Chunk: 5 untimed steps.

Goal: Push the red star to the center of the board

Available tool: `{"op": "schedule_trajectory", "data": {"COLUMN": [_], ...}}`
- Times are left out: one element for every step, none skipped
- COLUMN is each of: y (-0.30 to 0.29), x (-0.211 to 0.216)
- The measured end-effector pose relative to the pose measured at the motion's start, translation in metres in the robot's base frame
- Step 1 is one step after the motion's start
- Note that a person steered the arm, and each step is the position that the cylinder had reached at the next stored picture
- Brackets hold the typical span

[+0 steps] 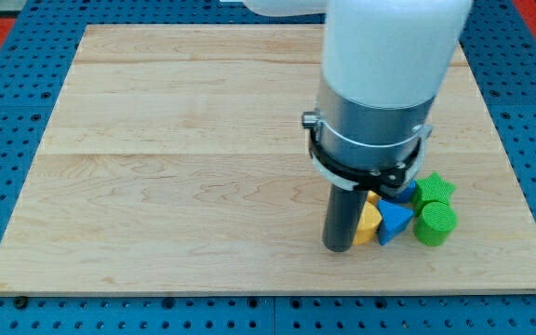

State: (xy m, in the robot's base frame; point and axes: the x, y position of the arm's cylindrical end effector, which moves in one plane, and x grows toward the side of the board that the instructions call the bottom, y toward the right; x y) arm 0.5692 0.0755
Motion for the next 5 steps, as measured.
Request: {"op": "schedule_trajectory", "data": {"y": [0.007, 0.007, -0.017, -0.061, -0.06], "x": [0.0, 0.0, -0.008, -0.061, -0.122]}}
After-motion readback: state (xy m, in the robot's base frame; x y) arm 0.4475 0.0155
